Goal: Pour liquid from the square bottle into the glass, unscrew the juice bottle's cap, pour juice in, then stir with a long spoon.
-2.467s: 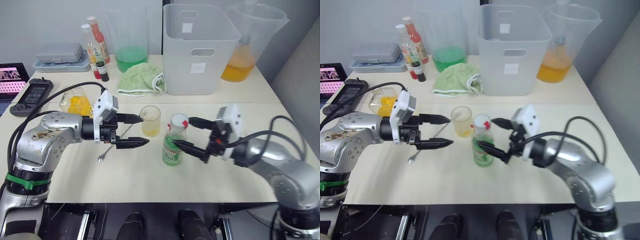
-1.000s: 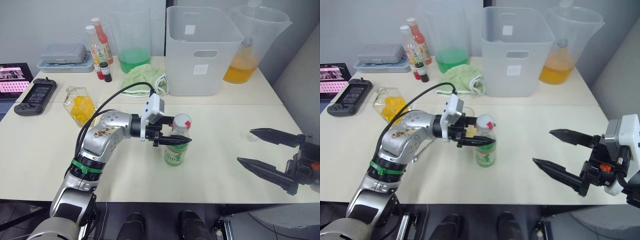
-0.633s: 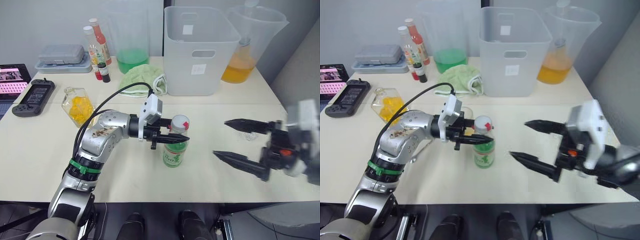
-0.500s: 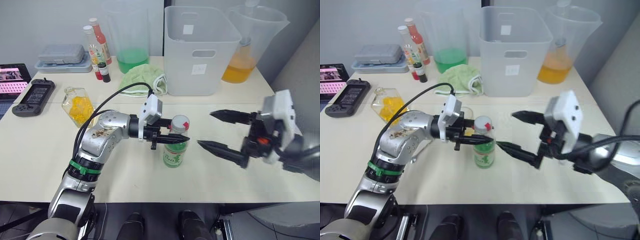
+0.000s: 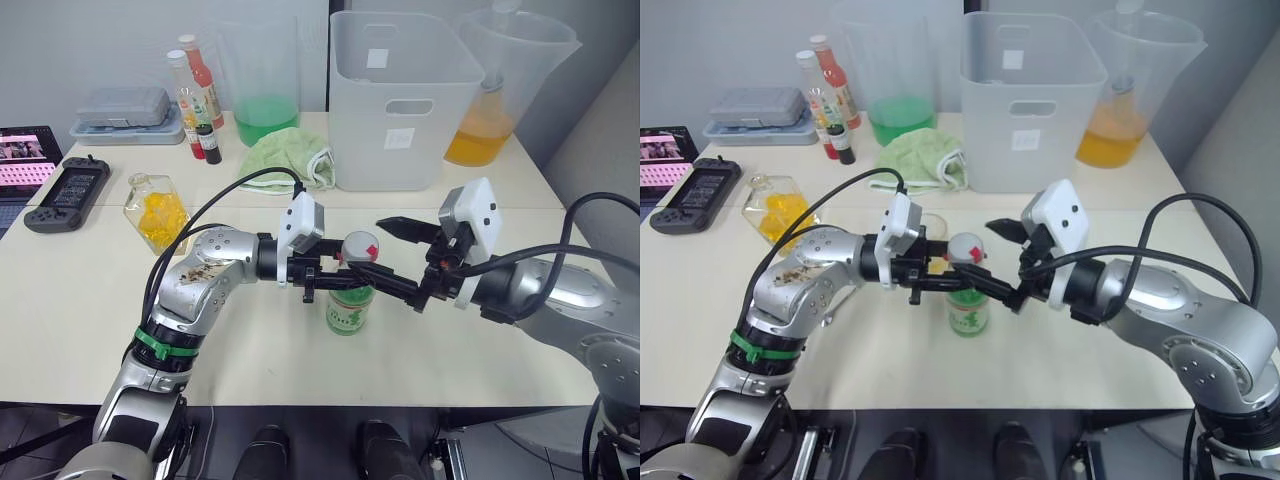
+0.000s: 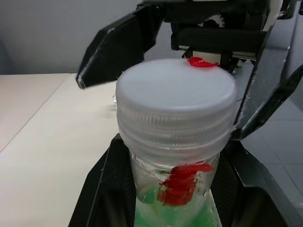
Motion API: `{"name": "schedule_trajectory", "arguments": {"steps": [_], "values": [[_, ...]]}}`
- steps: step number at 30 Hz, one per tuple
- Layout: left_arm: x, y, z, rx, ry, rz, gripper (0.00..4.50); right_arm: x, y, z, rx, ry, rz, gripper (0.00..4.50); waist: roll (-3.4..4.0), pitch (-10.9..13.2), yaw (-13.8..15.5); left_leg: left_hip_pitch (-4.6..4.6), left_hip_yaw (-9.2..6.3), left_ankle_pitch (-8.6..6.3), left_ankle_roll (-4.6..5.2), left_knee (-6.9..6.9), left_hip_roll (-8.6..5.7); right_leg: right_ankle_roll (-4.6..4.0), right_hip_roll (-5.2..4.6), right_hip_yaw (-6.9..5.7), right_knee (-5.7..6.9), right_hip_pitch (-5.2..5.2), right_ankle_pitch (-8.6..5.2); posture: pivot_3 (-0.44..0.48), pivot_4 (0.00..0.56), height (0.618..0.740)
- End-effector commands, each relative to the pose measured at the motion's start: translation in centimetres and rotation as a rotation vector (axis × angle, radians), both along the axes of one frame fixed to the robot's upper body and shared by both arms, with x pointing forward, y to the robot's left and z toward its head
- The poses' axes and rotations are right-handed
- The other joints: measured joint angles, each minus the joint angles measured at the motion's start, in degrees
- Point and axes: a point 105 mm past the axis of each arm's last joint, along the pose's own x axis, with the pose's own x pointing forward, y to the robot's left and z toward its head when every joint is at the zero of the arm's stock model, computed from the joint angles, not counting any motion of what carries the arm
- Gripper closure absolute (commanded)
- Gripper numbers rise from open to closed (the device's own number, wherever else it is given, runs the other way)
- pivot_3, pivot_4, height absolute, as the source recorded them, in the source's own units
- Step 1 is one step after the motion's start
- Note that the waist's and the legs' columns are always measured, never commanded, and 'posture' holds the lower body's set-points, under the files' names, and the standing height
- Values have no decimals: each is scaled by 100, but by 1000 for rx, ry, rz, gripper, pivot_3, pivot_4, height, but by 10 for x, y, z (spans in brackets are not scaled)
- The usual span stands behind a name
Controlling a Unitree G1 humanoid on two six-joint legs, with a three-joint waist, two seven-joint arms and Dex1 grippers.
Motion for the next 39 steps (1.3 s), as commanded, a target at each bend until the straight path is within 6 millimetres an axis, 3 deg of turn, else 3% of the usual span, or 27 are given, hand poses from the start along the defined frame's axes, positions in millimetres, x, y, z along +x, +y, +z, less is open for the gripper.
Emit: {"name": "schedule_trajectory", "arguments": {"steps": [1, 4, 15, 19, 25, 29, 34, 36, 39], "values": [[-6, 0, 3, 5, -1, -15, 2983, 0, 0, 10, 0, -50, -9, 1864, 0, 0, -1, 0, 0, 0, 0, 0, 0, 0, 0, 0, 0, 0, 0, 0, 150, 740], [-7, 0, 2, 9, 4, -13, 2983, -1, 3, 10, 25, -40, 8, 2797, 0, 0, -9, 1, 0, 0, 1, 0, 0, 0, 0, 0, 1, 0, 0, 0, 150, 740], [-7, 19, 4, 50, -23, 15, 2983, -10, 13, 6, -2, 9, 302, 2800, 0, 0, -134, 3, 0, -1, 2, -3, 2, 0, 2, 0, 3, -2, 0, 0, 150, 740], [-7, 24, 0, 64, -28, 34, 2983, -3, 14, -3, -110, 6, 484, 2800, 1, 0, -142, 6, 0, -3, 5, -3, 2, 0, 2, 0, 2, -2, -1, 0, 150, 740], [-11, 26, -1, 80, -43, 53, 2983, 17, 24, 0, -233, -63, 818, 2800, 2, 0, -172, 16, 1, -4, 6, -4, 4, 1, 4, 0, 3, 2, -1, 0, 150, 740], [-12, 26, -1, 79, -45, 62, 2983, 29, 27, 3, -295, -83, 917, 2801, 2, 0, -163, 17, 0, -4, 6, -5, 4, 0, 3, 0, 8, 0, 0, 0, 150, 740], [-12, 25, -2, 76, -44, 74, 2983, 41, 28, 11, -298, -39, 921, 2801, 3, 0, -165, 22, 0, -4, 6, -5, 3, -1, 2, 0, 17, 0, 0, 0, 150, 740], [-11, 24, -2, 70, -45, 82, 2983, 39, 25, 20, -272, -27, 924, 1744, 4, 1, -164, 26, 0, -4, 6, -5, 4, -1, 2, 0, 22, 0, 0, 0, 150, 740], [-9, 22, -2, 66, -45, 85, 2983, 32, 18, 28, -246, -47, 919, 723, 4, 1, -143, 23, 0, -4, 6, -5, 3, -1, 1, 0, 22, -1, 0, 0, 150, 740]]}}
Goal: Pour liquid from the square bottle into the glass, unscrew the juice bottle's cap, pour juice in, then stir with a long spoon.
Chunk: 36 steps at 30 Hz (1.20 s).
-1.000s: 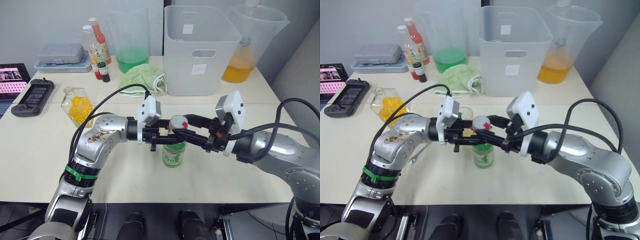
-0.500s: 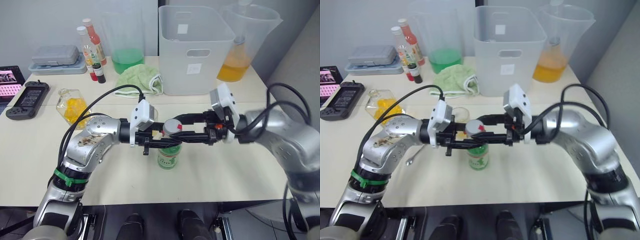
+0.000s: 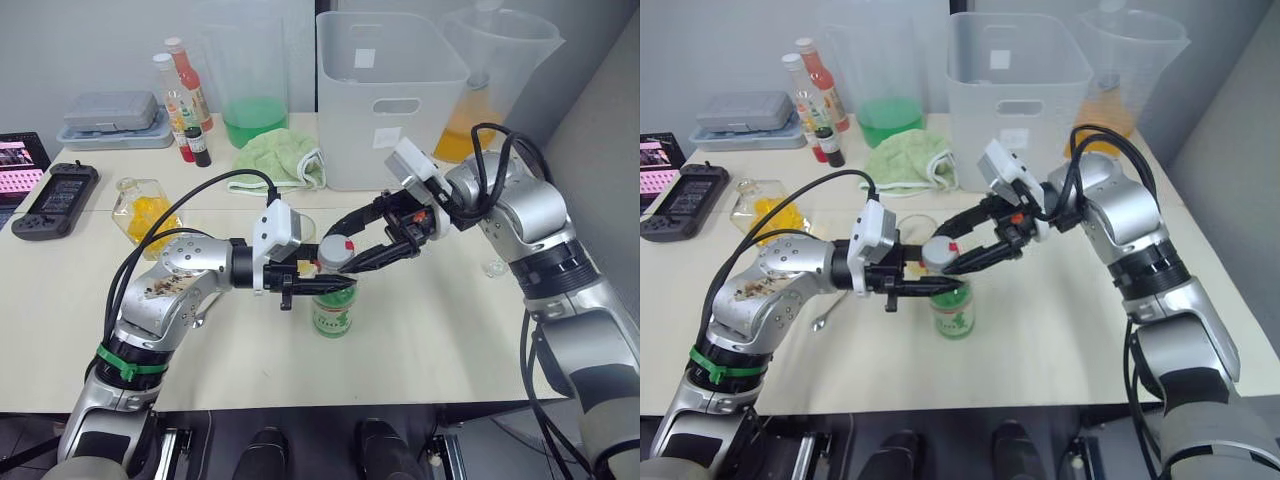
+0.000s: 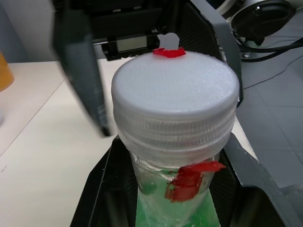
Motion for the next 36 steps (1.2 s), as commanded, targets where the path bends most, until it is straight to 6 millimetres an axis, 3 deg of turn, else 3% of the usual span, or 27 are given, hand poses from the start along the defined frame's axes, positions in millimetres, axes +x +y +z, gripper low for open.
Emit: {"name": "schedule_trajectory", "arguments": {"steps": [1, 2, 9, 16, 20, 26, 34, 36], "values": [[1, -1, 0, 11, -8, 3, 2983, -15, -9, 19, 57, -19, 36, 406, 0, 0, 11, -1, 0, 0, 0, 0, -1, 0, -1, 0, -1, -1, 0, 0, 150, 740], [2, -2, 0, 11, -8, 2, 2983, -17, -11, 22, 75, -20, 27, 74, 0, 0, 14, -4, 0, 0, 0, 0, -1, 0, -1, 0, -1, -3, 0, 0, 150, 740], [3, -4, 4, -5, -4, -7, 2983, -29, -17, 37, 275, -64, -210, 28, 0, 0, 28, -24, -1, 0, 0, 2, -2, 0, -2, 0, 5, -24, 0, 0, 150, 740], [10, -14, 1, -60, 43, -5, 2983, -33, -15, 13, 327, -111, -635, 28, 0, -1, 82, -39, -2, 0, 0, 6, -6, 0, -4, 0, 9, -35, 0, 0, 150, 740], [10, -13, 1, -59, 45, -9, 2983, -46, -11, 4, 301, -88, -657, 28, 0, -1, 102, -47, -2, 2, -3, 8, -12, 0, -8, 2, 10, -44, 2, 0, 150, 740], [19, -14, 0, -56, 47, -11, 2983, -47, -10, 9, 356, -54, -706, 28, 0, -1, 121, -42, -2, 2, -2, 7, -11, 0, -6, 2, 7, -35, 2, 0, 150, 740], [19, -13, -8, -58, 37, -3, 2983, -43, -15, 1, 336, -6, -736, 2580, 0, -1, 161, -34, -2, 2, -2, 7, -11, 1, -7, 2, 3, -24, 2, 0, 150, 740], [17, -13, -10, -58, 35, -3, 2983, -42, -16, -1, 326, -7, -734, 2886, 1, -2, 162, -25, -2, 2, -2, 7, -10, 1, -6, 2, 1, -15, 2, 0, 150, 740]]}}
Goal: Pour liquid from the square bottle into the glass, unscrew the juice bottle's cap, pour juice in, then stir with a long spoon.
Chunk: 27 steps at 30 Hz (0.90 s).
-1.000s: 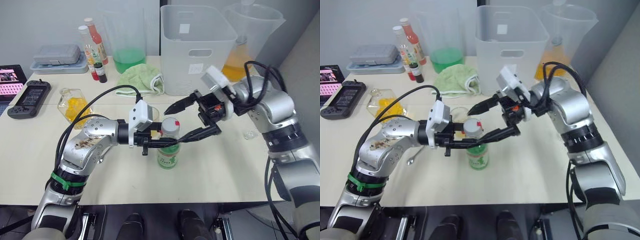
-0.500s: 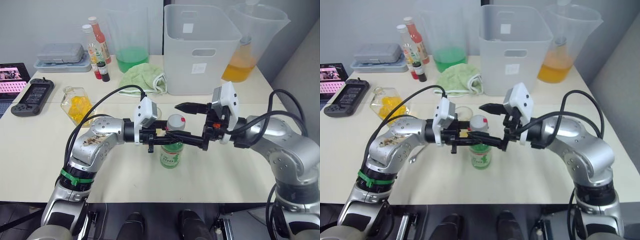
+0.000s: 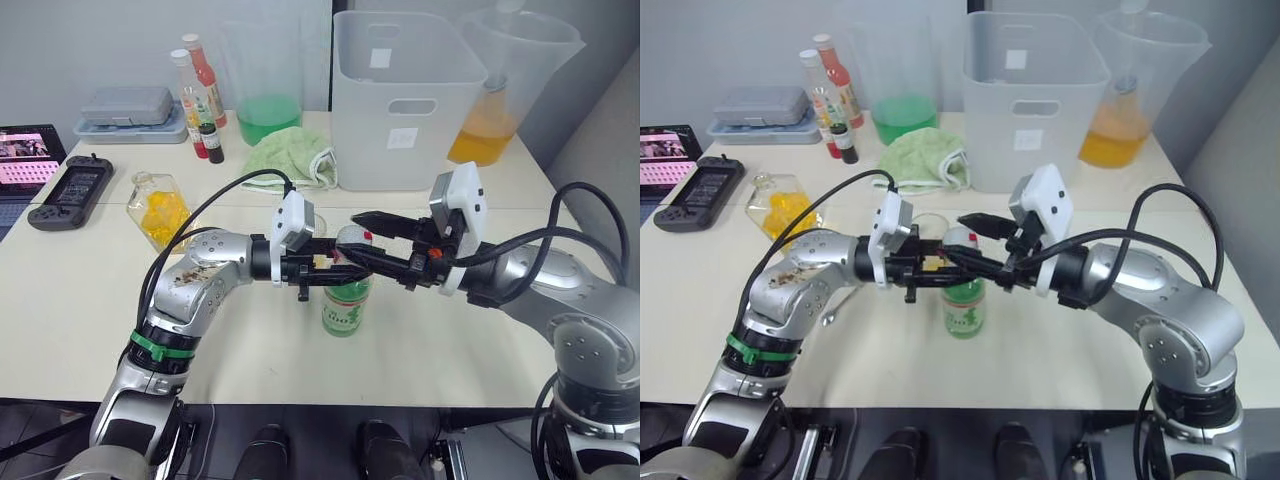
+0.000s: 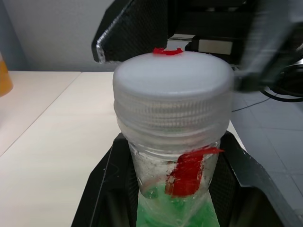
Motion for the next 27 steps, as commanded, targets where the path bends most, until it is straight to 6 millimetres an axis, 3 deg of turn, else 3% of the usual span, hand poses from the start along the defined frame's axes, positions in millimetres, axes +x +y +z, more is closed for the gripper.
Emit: {"name": "schedule_trajectory", "arguments": {"steps": [1, 5, 6, 10, 12, 17, 24, 27], "values": [[1, 2, -8, 25, -11, 36, 2983, -3, -2, 0, -16, -9, 17, 2970, 1, -1, -2, 5, 0, 0, 0, 0, 0, 0, 0, 0, -2, 5, 0, 0, 150, 740], [0, 4, -8, 25, -20, 49, 2983, -1, -3, -4, -58, -9, 56, 4319, 1, -1, -8, 33, 0, -1, 1, -3, 4, 8, 4, 0, -15, 36, -5, 0, 150, 740], [0, 4, -8, 25, -21, 54, 2983, -1, -3, -5, -72, -9, 78, 4480, 0, -1, -11, 35, 0, -1, 1, -3, 4, 12, 5, 0, -15, 37, -8, 0, 150, 740], [-3, 6, -7, 27, -28, 63, 2983, 5, -2, 2, -57, -30, 147, 4480, 1, -1, -32, 45, 1, -1, 1, -3, 7, 19, 6, 0, -14, 43, -12, 0, 150, 740], [-4, 6, -6, 27, -30, 66, 2983, 7, 0, 17, 19, -43, 183, 4480, 1, -1, -55, 45, 1, -1, 1, -4, 9, 18, 7, 0, -13, 42, -11, 0, 150, 740], [-6, 7, -4, 26, -35, 74, 2983, 5, 1, 39, 61, -63, 235, 3010, 2, -1, -67, 31, 0, -1, 1, -5, 8, 0, 7, 0, -9, 30, -1, 0, 150, 740], [-10, 5, -1, 23, -31, 68, 2983, 2, 2, 28, -39, -59, 190, 704, 2, -1, -69, 16, 0, -3, 5, -6, 7, 2, 5, -1, -23, 22, -1, 0, 150, 740], [-11, 4, -1, 23, -28, 63, 2983, 2, 2, 22, -62, -58, 157, 704, 2, -1, -70, 16, 0, -4, 5, -7, 7, 2, 5, -1, -23, 22, -2, 0, 150, 740]]}}
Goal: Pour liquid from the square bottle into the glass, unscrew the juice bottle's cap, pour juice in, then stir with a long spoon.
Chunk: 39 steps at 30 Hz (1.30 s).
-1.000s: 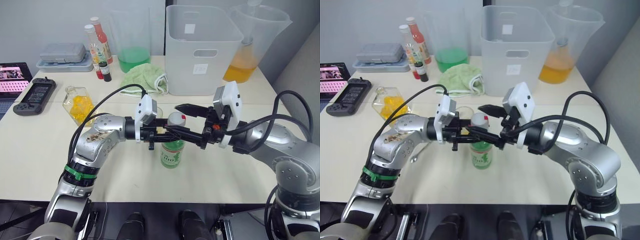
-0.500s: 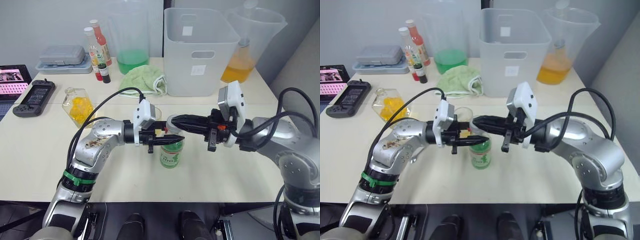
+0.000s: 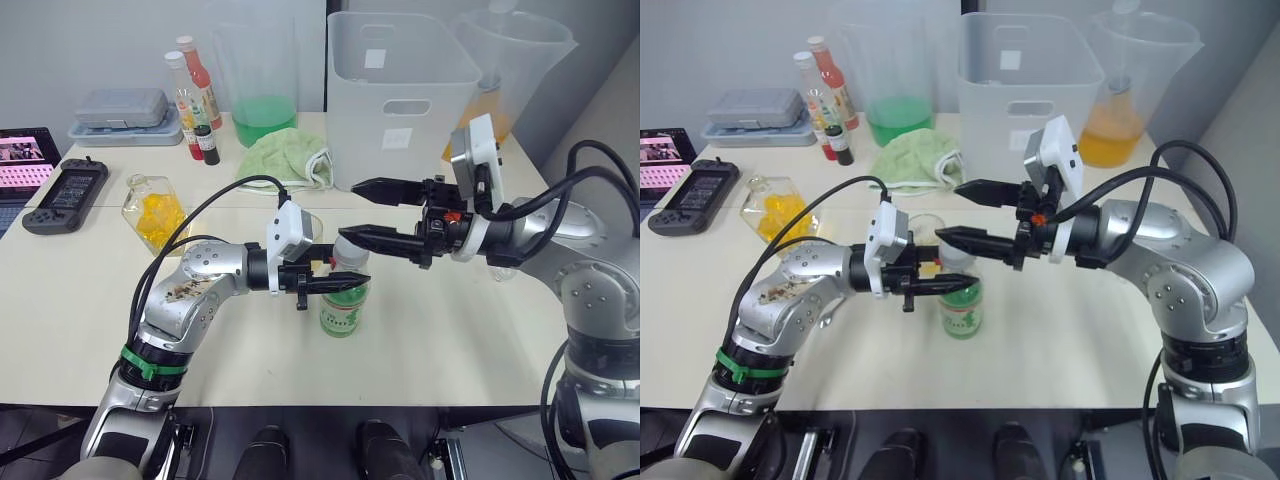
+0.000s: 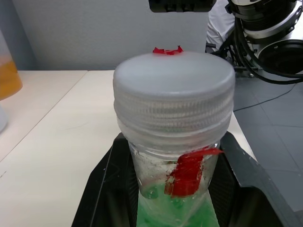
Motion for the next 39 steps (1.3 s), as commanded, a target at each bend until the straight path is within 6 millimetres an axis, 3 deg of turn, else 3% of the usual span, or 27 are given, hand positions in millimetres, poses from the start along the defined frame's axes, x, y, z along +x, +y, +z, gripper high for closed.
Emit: {"name": "schedule_trajectory", "arguments": {"steps": [1, 13, 19, 20, 28, 34, 39], "values": [[-2, 0, 0, 12, -1, 3, 2983, -4, 2, -1, -27, -44, -36, 704, 0, 0, -2, -1, 0, 0, 0, 0, 0, 0, 0, 0, -1, 0, 0, 0, 150, 740], [-3, -5, -2, 17, 3, -20, 2983, -5, 0, -21, -71, -26, -108, 704, 0, 0, 7, -4, 0, 0, 0, 0, -1, 0, -1, 0, -4, 0, 0, 0, 150, 740], [-2, -4, -4, 18, 3, -15, 2983, -8, 0, -24, -69, -20, -99, 2617, 0, 0, 4, -2, 0, 0, 0, 0, -1, 1, 0, 0, -4, 0, 0, 0, 150, 740], [-2, -4, -5, 18, 3, -14, 2983, -8, 0, -24, -67, -21, -97, 2770, 0, 0, 7, -3, 0, 0, 0, 0, -1, 0, -1, 0, -5, 0, 0, 0, 150, 740], [1, -1, -3, 24, -4, 8, 2983, -14, 5, -25, -65, -14, 104, 2780, 0, 0, 4, -1, 0, 0, 0, 0, -1, 1, -1, 0, -5, 2, 0, 0, 150, 740], [1, 3, 1, 1, 3, 43, 2983, 9, 1, -42, -187, -5, 352, 2781, 0, 0, -59, 4, 1, 0, 0, -1, 0, 1, 0, 0, -5, 4, -1, 0, 150, 740], [-4, 8, -4, 19, 9, 64, 2983, 25, 8, -37, -280, -80, 566, 2781, -1, 0, -98, 17, 2, 0, 0, -4, 1, 1, 1, -1, -4, 12, -1, 0, 150, 740]]}}
